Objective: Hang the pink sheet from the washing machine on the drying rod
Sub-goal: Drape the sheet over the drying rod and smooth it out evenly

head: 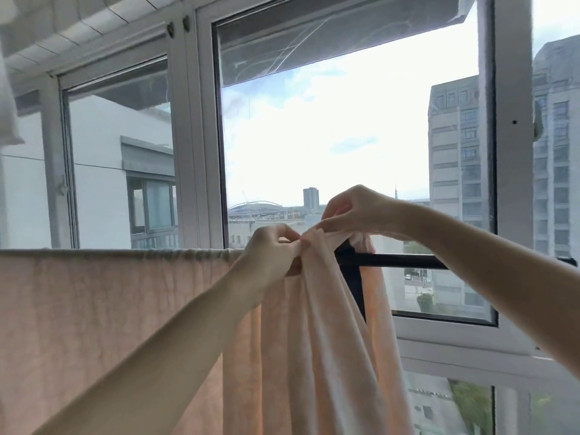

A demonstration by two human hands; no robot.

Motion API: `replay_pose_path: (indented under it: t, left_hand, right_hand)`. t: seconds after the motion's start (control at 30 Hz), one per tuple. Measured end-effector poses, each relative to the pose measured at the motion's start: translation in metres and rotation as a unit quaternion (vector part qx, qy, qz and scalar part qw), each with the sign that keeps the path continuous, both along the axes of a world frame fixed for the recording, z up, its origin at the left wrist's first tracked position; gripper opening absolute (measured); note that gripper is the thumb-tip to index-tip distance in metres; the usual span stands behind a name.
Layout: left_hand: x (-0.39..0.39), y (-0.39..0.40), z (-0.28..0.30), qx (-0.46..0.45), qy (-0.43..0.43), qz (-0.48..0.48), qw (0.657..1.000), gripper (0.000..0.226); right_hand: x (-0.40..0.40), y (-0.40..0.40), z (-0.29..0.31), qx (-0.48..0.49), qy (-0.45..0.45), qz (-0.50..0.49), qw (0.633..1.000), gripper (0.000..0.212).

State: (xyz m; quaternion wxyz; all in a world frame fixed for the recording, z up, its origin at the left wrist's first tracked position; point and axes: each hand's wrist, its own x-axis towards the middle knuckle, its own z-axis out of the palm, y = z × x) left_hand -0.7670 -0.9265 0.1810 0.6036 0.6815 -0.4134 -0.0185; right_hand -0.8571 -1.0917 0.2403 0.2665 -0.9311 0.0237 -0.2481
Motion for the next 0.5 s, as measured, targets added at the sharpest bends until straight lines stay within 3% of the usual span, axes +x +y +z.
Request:
replay_pose_path:
  t: [0.13,0.3,0.4,0.5]
  left_hand:
    - [0.005,0.004,0.004,-0.029,0.120,-0.073,0.990,0.009]
    - [0.016,0.005,0.000,-0.010,0.130,-0.024,0.991,0.017]
    - [0.011,0.009,-0.003,0.021,0.081,-0.010,0.996,0.033]
    - [-0.002,0.014,-0.008,0.125,-0.101,0.057,0.985,0.055]
  right_hand:
    - [0.007,-0.007,0.001,-0.004,0.015,0.015,1.000,0.011]
    - [0.023,-0.008,-0.013,-0.122,-0.004,-0.002,0.993,0.006]
    - [0.022,-0.011,-0.018,-0.129,0.014,-0.015,0.991,0.012]
    - [0.012,-0.013,-0.017,-0.068,0.039,-0.029,0.996,0.031]
